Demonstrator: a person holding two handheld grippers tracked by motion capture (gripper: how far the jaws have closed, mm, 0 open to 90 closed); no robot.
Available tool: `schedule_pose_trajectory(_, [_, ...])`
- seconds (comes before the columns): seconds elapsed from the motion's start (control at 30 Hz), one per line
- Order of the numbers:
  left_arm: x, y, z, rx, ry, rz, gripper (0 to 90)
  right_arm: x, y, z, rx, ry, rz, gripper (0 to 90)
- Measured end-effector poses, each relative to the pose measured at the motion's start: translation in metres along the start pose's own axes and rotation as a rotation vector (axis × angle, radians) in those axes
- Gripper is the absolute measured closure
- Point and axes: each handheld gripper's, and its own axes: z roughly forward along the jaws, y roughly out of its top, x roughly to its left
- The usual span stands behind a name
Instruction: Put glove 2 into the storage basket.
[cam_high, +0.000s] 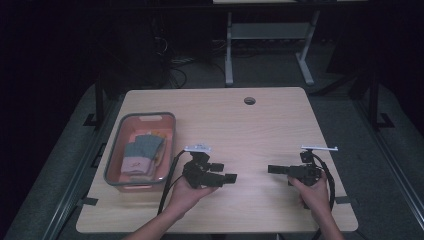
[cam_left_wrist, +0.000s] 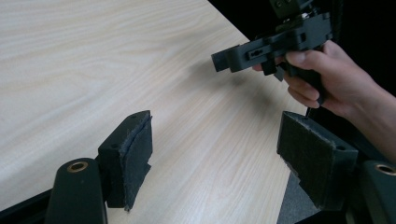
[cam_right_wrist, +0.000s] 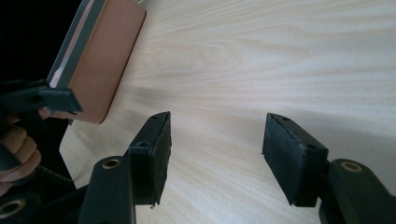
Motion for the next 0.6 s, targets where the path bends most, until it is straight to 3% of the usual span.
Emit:
schedule_pose_trajectory(0.37, [-0.002, -0.019, 0.009, 0.019, 0.0, 0.005, 26.4, -0.004, -0.015, -0.006, 0.001, -0.002, -0.012, 39.5])
schedule_pose_trajectory(0.6, [-0.003, -0.03, 0.008, 0.004, -0.009, 0.026, 26.0, -0.003, -0.027, -0.004, -0.033, 0.003, -0.035, 38.5])
